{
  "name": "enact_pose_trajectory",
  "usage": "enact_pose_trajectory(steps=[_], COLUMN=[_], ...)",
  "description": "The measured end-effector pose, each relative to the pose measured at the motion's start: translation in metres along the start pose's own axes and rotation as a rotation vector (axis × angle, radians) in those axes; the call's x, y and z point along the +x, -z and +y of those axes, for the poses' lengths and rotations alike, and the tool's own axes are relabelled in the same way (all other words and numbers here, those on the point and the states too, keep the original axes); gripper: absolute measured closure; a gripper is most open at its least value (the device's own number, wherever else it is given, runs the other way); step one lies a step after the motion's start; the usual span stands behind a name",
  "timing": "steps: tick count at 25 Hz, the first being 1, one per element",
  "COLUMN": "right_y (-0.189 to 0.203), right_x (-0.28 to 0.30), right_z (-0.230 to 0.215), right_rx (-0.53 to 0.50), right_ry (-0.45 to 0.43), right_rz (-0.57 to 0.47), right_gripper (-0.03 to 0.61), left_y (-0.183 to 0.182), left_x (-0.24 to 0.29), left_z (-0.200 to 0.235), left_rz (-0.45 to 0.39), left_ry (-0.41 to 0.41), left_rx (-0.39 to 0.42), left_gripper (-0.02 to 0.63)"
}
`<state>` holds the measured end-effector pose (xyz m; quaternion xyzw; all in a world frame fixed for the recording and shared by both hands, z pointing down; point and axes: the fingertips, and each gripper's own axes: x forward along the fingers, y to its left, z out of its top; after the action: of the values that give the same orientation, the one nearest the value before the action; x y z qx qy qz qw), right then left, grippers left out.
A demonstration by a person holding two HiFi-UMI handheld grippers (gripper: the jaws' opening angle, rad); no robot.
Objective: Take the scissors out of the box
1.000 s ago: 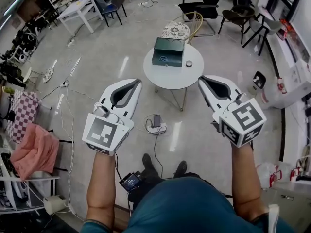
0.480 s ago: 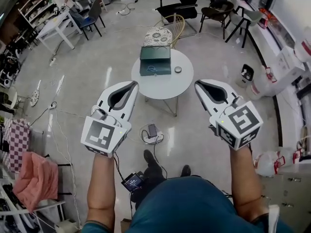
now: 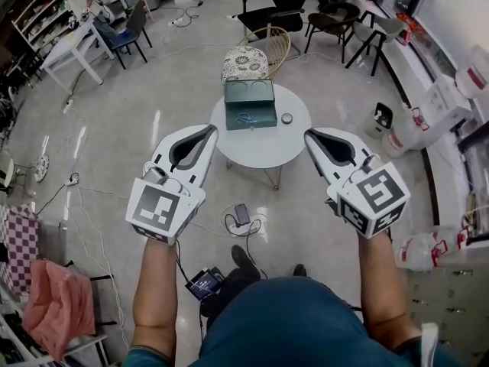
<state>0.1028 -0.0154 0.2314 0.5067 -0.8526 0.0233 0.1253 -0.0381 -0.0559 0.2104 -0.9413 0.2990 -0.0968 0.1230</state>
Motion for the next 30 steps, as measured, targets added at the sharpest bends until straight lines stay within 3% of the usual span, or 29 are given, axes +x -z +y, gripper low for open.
enact_pose_trajectory(steps=[7,17,30], right_y=[-0.02,-0.039,-0.02], right_x=[0.049,0.086,0.154], right_z=[0.015,0.027,-0.034], right_rx=[-0.003,-0.026,-0.024], right_ry=[0.043,0.089,0.01], right_rz=[0.008,0.035,0.048], right_gripper=[0.54,0.54,0.54], left_y=[0.015,0.019,0.056], left_x=[-0.004,-0.009,0.036], left_z=[0.054,0.098,0.133], left_rz=[-0.024,-0.076,-0.001], left_ry=[0.04,0.081,0.026], left_rx=[-0.003,-0.015,-0.028], left_gripper=[0.595,0.595,0.595])
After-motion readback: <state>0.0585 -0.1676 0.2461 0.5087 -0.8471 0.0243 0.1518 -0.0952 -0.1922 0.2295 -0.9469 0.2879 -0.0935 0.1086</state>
